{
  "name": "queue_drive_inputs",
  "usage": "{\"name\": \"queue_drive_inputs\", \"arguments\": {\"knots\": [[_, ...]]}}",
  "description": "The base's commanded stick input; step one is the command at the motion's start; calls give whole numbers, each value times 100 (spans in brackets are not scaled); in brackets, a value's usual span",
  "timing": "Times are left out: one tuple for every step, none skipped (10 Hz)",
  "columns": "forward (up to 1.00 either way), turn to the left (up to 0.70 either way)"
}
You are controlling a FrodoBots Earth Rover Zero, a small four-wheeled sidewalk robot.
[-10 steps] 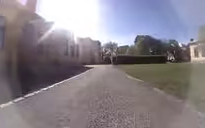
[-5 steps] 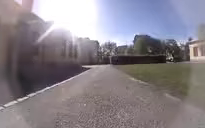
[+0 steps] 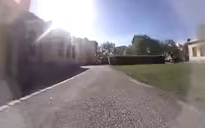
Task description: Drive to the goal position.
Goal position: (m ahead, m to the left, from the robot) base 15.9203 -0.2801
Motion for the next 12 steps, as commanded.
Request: {"name": "queue_drive_inputs", "arguments": {"knots": [[100, 40], [100, 30], [100, 5], [100, 0], [100, 0], [100, 0], [100, 0], [100, 0], [100, 0], [100, 0], [100, 0], [100, 0]]}}
